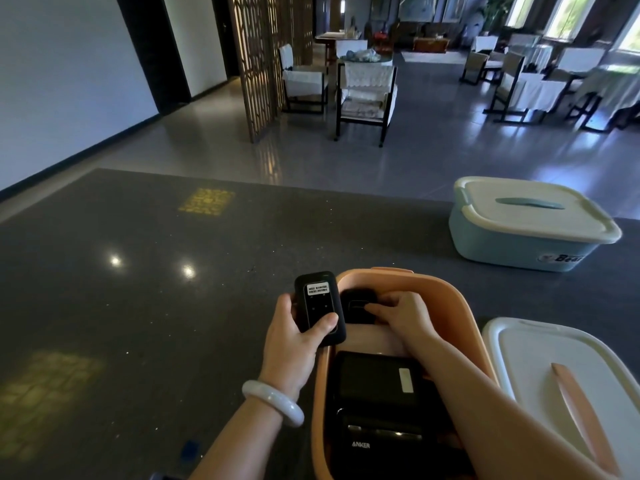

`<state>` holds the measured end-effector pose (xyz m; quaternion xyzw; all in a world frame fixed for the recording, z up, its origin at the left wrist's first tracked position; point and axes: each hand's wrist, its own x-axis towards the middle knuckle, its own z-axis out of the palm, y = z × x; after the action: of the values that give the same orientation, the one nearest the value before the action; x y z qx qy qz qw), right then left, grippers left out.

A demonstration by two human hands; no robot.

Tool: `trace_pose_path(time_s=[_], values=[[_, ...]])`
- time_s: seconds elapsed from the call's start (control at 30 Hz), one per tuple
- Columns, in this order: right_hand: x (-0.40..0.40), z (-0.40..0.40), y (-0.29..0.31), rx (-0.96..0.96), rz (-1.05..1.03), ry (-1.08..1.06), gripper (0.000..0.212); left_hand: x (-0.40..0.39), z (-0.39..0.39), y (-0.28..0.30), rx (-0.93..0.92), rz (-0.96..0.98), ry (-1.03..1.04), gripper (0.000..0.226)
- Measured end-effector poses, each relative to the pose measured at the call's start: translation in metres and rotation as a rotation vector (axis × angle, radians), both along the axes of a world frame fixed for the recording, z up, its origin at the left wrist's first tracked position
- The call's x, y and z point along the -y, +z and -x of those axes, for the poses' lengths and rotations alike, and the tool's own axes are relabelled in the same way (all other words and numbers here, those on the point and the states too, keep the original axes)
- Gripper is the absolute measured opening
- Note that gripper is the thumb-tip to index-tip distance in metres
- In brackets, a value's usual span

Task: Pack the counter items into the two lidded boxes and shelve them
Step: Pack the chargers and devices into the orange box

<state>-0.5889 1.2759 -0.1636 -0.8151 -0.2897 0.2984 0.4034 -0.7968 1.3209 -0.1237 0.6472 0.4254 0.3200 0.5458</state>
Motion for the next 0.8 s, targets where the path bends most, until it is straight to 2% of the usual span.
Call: trace_pose_path(time_s=[0.13, 0.27, 0.4, 0.5, 0.6, 0.73, 0.8], values=[[0.002, 0.000, 0.001, 0.041, 0.011, 0.021, 0.023, 0.001, -0.001, 0.000, -0.006, -0.013, 0.006, 0.047], [0.005, 0.000, 0.011, 0.200, 0.060, 0.050, 0.031, 0.001, -0.004, 0.001, -0.031, -0.047, 0.017, 0.044], [0.017, -0.003, 0.033, 0.273, -0.107, -0.023, 0.025, -0.005, -0.012, 0.010, -0.117, -0.147, -0.006, 0.041], [0.023, -0.003, 0.050, 0.119, -0.246, 0.101, 0.023, -0.013, -0.023, 0.019, -0.160, -0.216, -0.029, 0.041], [0.024, 0.004, 0.058, -0.008, -0.291, 0.243, 0.016, -0.019, -0.039, 0.028, -0.174, -0.248, -0.096, 0.042], [0.024, 0.003, 0.053, 0.002, -0.304, 0.179, 0.014, -0.022, -0.058, 0.032, -0.200, -0.265, -0.235, 0.039], [0.029, -0.005, 0.048, -0.007, -0.290, 0.115, 0.015, -0.026, -0.059, 0.031, -0.228, -0.307, -0.232, 0.035]])
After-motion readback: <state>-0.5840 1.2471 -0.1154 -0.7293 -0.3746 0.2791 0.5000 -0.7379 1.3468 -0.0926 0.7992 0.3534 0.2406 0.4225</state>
